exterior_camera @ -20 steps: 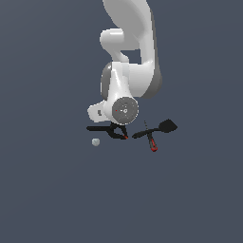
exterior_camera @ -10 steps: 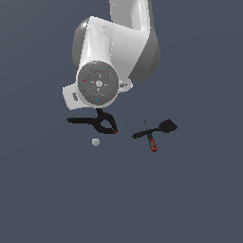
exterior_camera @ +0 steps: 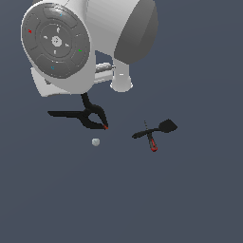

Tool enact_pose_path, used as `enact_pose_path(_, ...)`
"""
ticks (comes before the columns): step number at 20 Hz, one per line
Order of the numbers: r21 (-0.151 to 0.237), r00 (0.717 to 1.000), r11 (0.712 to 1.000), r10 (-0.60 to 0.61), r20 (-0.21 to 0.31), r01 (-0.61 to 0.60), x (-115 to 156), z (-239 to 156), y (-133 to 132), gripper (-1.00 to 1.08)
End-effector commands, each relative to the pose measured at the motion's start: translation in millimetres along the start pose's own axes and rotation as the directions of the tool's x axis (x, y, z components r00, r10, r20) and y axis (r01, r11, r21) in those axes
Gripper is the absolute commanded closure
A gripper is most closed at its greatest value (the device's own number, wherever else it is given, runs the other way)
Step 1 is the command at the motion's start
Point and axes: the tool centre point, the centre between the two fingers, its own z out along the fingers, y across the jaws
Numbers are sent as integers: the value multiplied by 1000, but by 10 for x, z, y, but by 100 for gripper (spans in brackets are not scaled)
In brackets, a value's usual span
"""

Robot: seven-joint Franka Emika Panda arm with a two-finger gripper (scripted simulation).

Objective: Pick up a designated object from a clutter of objects.

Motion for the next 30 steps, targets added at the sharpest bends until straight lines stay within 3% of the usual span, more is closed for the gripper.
enact_pose_path(1, -1, 1000, 1000, 0, -1, 0, -83, -109, 66, 108)
enact_pose_path(13, -3, 1000, 1000, -2, -1, 2, -233, -331, 213, 108)
enact_pose_path(30, -2, 1000, 1000, -3, 1, 3, -313, -533, 204, 108)
